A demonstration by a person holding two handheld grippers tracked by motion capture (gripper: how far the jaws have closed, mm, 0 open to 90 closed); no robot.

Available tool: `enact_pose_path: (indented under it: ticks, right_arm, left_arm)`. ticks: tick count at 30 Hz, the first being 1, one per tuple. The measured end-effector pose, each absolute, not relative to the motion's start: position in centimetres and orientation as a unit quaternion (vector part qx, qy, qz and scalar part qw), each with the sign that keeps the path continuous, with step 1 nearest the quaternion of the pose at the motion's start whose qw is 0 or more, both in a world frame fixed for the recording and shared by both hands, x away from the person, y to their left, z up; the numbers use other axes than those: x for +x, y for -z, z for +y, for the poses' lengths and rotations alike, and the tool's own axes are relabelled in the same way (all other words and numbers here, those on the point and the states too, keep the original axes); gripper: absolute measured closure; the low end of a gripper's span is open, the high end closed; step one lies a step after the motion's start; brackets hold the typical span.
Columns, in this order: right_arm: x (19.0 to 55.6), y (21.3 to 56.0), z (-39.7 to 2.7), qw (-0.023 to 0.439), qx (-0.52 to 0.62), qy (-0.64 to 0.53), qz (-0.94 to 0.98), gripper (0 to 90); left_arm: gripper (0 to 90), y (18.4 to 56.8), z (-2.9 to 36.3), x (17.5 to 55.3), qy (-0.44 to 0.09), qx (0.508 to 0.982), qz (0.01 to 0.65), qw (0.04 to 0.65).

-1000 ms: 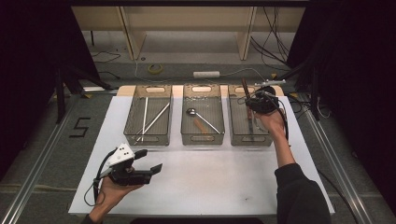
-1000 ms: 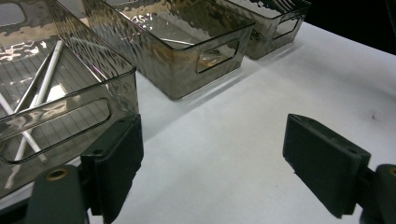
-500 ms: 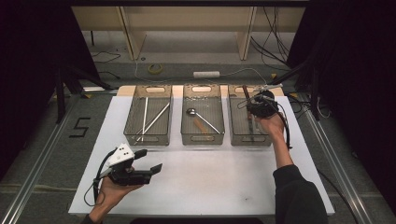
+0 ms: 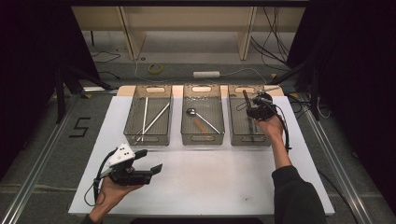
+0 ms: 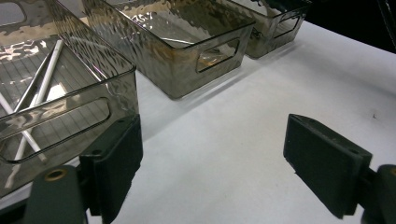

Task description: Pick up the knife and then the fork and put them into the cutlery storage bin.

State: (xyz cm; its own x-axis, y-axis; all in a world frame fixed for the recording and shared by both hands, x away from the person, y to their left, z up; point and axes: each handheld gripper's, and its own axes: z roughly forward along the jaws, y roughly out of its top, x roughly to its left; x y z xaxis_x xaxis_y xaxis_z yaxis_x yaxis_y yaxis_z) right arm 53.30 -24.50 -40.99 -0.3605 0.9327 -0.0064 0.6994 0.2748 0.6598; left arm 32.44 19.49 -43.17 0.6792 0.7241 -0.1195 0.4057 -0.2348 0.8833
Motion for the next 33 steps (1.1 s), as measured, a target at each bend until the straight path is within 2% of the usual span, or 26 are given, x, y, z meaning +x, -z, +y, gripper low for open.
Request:
enact_pose_path:
  ticks: [8,16,20,33]
  right_arm:
    - [52.9,40.1,-24.6,0.197,0.522,-0.315,0.768,63.1]
    - [51.6,39.1,-24.8,0.179,0.509,-0.358,0.762,44.8]
    - [50.5,38.5,-24.6,0.173,0.498,-0.388,0.756,39.5]
    - [45.6,37.9,-23.4,0.177,0.448,-0.443,0.756,32.4]
  left_arm:
    - [19.0,43.1,19.5,32.4,-0.162,0.767,0.368,0.5]
    - [18.8,43.1,19.6,32.4,-0.162,0.767,0.369,0.499]
    - [18.7,43.1,19.6,32.4,-0.162,0.767,0.369,0.499]
    - [18.6,43.1,19.6,32.4,-0.162,0.767,0.369,0.499]
